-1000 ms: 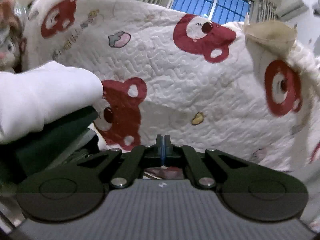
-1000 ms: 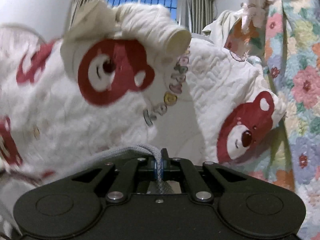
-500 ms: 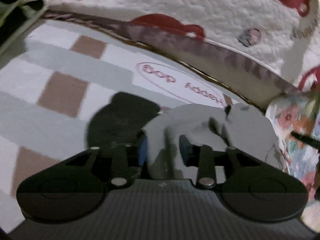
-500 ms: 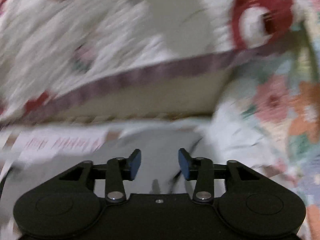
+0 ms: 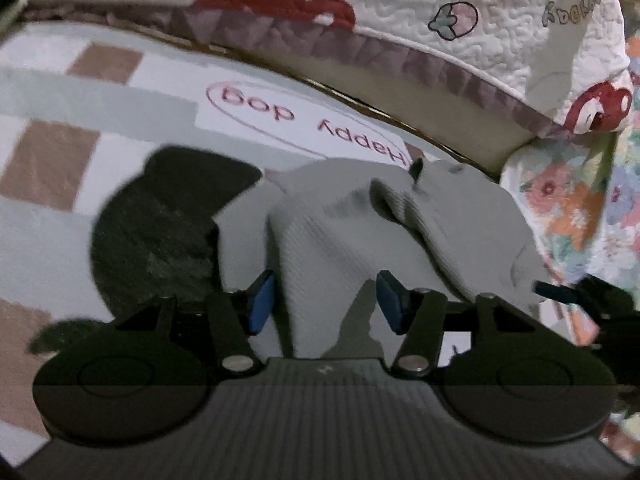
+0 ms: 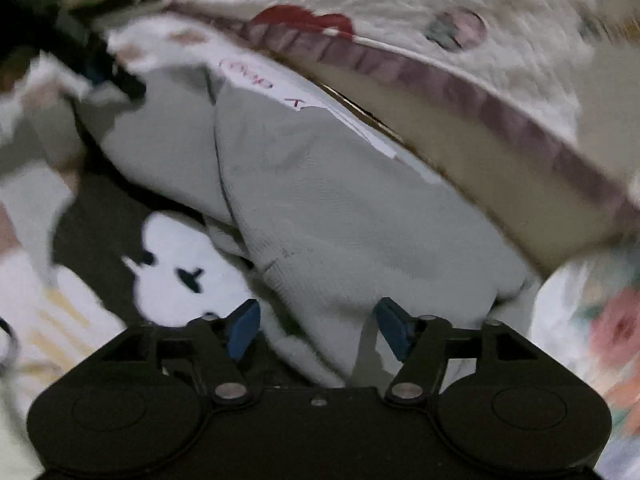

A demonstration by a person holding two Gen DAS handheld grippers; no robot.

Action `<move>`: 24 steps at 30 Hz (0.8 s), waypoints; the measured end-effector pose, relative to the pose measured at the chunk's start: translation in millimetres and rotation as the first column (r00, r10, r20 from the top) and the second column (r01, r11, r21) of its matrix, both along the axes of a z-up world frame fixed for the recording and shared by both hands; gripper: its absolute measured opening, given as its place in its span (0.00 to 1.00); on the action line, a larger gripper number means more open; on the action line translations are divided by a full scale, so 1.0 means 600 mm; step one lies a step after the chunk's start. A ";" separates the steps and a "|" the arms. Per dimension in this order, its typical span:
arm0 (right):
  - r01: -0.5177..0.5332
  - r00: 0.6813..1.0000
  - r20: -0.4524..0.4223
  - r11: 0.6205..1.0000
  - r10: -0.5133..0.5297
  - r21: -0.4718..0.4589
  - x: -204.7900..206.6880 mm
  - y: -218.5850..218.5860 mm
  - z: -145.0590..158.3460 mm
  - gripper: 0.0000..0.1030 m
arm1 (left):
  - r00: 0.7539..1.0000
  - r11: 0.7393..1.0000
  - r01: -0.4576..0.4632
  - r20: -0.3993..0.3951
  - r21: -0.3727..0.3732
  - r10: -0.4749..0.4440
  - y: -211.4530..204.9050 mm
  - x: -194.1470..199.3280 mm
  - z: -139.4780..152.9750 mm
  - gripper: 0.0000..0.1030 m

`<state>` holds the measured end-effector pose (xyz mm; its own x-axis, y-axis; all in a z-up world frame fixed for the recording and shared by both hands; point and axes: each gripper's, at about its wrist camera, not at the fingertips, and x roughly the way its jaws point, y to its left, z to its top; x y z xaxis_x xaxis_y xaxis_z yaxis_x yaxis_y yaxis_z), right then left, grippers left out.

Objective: Fold clothes

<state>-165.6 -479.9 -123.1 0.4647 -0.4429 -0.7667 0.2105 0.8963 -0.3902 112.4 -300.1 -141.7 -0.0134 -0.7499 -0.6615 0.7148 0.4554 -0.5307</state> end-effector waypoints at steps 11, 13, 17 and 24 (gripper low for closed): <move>0.335 0.870 0.376 0.942 -0.320 0.028 -0.110 -0.074 0.165 0.02 | 0.960 0.999 -0.048 0.277 0.012 0.043 0.010 -0.010 0.038 0.52; 0.445 0.832 0.392 0.894 -0.392 -0.050 -0.178 -0.071 0.182 0.02 | 0.939 0.999 -0.053 0.340 0.014 0.045 0.010 -0.011 0.048 0.52; 0.658 0.713 0.352 0.752 -0.606 -0.039 -0.319 -0.079 0.140 0.02 | 0.968 0.999 -0.029 0.249 -0.038 0.038 0.018 -0.012 0.054 0.52; 0.802 0.554 0.302 0.595 -0.776 0.055 -0.408 -0.124 0.060 0.02 | 0.973 0.988 0.135 0.198 -0.078 -0.117 -0.020 -0.088 0.071 0.58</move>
<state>-410.4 -554.4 -87.1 0.0726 -0.7859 -0.6141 0.9223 0.2872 -0.2585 59.6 -311.9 -98.8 0.0089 -0.8073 -0.5901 0.8559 0.3113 -0.4129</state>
